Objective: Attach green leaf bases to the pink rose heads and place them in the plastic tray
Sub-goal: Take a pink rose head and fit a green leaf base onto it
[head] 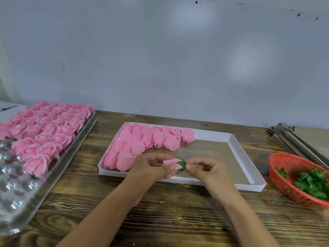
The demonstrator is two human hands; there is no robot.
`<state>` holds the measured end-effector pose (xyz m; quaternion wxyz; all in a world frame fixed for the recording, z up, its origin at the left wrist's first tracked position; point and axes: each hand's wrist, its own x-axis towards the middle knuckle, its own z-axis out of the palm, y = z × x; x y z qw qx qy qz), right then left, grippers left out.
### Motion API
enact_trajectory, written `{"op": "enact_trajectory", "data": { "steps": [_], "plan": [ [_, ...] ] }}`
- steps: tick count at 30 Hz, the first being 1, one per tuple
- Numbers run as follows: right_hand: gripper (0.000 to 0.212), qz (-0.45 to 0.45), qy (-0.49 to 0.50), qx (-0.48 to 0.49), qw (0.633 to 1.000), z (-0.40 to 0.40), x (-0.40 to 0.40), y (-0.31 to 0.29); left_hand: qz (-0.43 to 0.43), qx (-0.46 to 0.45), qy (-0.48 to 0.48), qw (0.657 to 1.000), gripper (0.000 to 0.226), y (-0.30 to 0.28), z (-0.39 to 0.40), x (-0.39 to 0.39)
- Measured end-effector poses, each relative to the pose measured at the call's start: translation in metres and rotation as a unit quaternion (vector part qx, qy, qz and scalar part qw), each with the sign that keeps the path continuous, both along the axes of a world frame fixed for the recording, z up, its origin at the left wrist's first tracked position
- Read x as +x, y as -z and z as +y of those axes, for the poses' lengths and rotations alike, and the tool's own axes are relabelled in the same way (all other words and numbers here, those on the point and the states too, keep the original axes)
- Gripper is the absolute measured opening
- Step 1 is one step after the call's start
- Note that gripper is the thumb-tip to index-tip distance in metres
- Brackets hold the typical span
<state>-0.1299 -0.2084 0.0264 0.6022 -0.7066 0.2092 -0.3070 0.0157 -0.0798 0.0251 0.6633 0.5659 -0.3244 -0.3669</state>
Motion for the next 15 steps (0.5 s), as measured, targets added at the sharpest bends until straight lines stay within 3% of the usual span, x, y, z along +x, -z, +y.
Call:
{"op": "enact_trajectory", "data": {
  "steps": [3, 7, 11, 15],
  "plan": [
    [0.015, -0.002, -0.002, 0.005, 1.0, 0.001, -0.001, 0.0, -0.006, 0.0, 0.004, 1.0, 0.027, 0.002, -0.001, 0.001],
    [0.027, 0.035, 0.0, -0.025, 0.999, -0.002, 0.001, 0.004, -0.06, 0.013, -0.011, 0.998, 0.025, 0.003, -0.001, 0.003],
    [0.026, 0.11, 0.02, -0.096, 0.989, 0.001, 0.008, 0.014, -0.158, 0.016, -0.036, 0.987, 0.046, 0.001, -0.001, 0.003],
    [0.028, 0.079, 0.019, -0.05, 0.995, 0.002, 0.009, 0.015, -0.156, 0.004, -0.046, 0.987, 0.058, 0.002, -0.002, 0.006]
  ]
}}
